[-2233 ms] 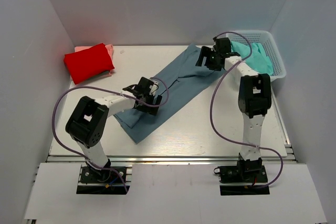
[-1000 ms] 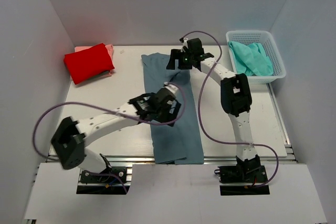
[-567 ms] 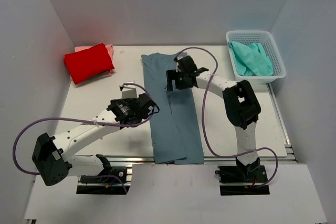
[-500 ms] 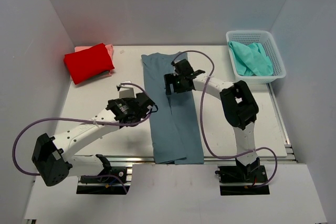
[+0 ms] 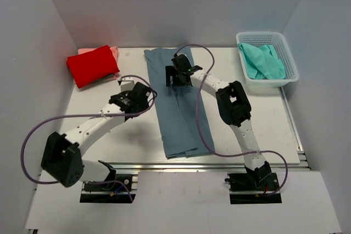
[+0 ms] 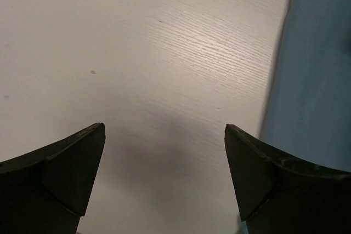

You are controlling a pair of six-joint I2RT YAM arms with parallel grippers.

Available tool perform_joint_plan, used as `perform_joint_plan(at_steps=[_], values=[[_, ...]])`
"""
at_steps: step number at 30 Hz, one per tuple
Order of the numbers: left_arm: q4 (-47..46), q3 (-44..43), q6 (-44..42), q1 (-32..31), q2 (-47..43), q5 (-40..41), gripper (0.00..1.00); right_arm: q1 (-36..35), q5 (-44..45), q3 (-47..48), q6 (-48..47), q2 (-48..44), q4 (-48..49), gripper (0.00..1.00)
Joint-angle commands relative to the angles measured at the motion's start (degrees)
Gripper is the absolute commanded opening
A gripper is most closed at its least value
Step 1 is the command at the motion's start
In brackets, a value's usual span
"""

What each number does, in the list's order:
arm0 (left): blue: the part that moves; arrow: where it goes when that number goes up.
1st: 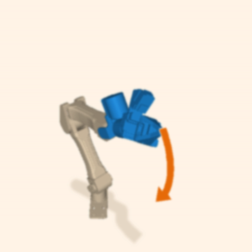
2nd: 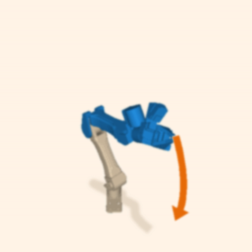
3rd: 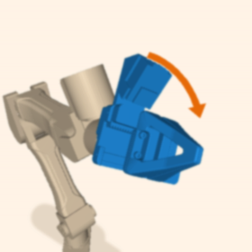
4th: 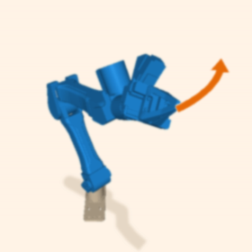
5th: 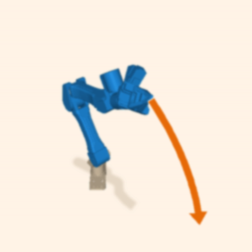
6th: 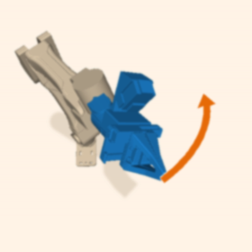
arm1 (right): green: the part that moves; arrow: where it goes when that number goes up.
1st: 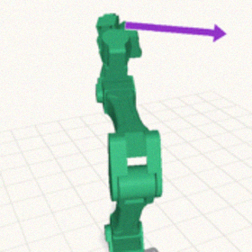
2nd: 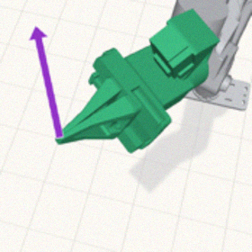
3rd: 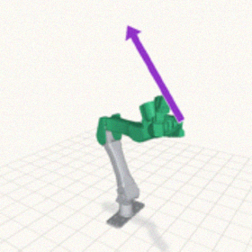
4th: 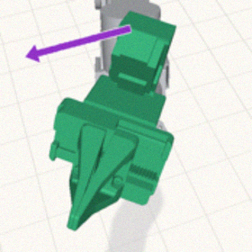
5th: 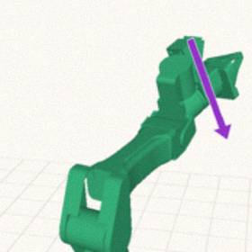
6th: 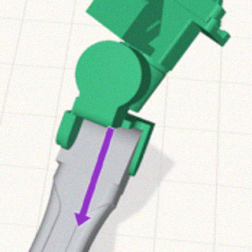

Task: Fold and stack the t-shirts
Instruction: Rotate the tshirt 90 degrees, then grab the bottom of the folded rectangular tshirt with both arms

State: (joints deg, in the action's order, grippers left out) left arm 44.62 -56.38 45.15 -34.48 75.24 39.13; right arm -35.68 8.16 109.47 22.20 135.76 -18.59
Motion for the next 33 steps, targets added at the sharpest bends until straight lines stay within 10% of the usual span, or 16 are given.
perform_joint_plan(at_steps=[1, 8, 17, 33], values=[[-8.12, -3.03, -7.87, 3.88, 3.24, -10.36, 1.0, 2.46, 8.53, 6.85, 5.21, 7.31, -7.32, 0.9], [-15.53, -5.14, -21.49, 6.27, 6.4, -24.97, 1.0, 5.27, 0.91, 14.29, 7.43, 10.31, -6.31, 0.9], [-20.53, -1.63, -29.05, 2.94, 5.27, -48.49, 1.0, 5.36, -9.39, 2.77, 1.8, -9.8, 5.84, 0.9], [-18.16, -0.66, -32.31, -16.84, 15.28, -48.63, 0.83, 15.46, -1.2, -50.22, 4.61, -50.06, 3.3, 0.9]])
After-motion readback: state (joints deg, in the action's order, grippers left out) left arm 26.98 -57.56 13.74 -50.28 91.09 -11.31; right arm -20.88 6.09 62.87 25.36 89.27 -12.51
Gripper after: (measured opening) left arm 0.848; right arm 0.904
